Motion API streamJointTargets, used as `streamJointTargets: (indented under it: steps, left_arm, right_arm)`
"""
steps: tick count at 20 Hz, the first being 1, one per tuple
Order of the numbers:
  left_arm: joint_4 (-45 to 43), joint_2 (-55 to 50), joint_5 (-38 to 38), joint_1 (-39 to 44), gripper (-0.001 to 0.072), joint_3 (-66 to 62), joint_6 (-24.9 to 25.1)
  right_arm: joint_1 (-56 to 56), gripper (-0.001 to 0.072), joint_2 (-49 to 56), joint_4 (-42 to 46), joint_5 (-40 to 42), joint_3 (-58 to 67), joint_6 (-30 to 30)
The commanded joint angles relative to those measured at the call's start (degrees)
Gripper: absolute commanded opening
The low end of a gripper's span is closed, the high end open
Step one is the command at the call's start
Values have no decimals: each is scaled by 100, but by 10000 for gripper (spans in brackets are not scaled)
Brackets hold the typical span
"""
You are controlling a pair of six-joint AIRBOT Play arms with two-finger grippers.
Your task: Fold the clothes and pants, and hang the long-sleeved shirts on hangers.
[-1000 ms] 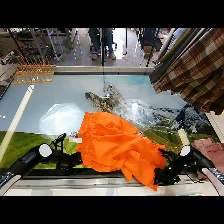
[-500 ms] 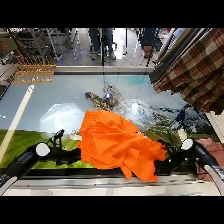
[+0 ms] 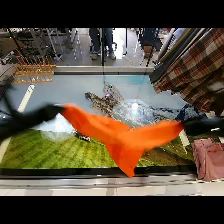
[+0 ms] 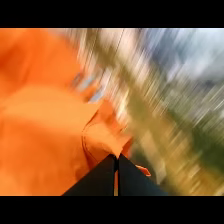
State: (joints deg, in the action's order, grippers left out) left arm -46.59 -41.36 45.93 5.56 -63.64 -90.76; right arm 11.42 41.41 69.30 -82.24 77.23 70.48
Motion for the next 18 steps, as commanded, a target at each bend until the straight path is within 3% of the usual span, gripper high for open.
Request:
streamJointTargets:
  steps: [1,4,6,9,13,18]
  left_arm:
    - [1250,483,-863,-706,9,-1591,575]
    - [2037,660,-1412,-824,10,-2166,592]
    - [2326,739,-1547,-822,10,-2253,944]
    - [1952,481,-1478,-822,11,-2251,981]
    - [1615,-863,-507,-815,10,-1937,981]
    - [1104,-3263,-861,-817,10,-1211,981]
  right_arm:
    - [2,11,-717,713,1187,2186,90]
    - [2,11,-697,664,1773,3613,81]
    - [0,11,-496,566,2221,4109,35]
    - [0,10,116,387,2736,4177,-72]
    - [-4,12,1878,-1091,2020,3663,-391]
    - [-83,13,4907,-1572,2059,3163,-461]
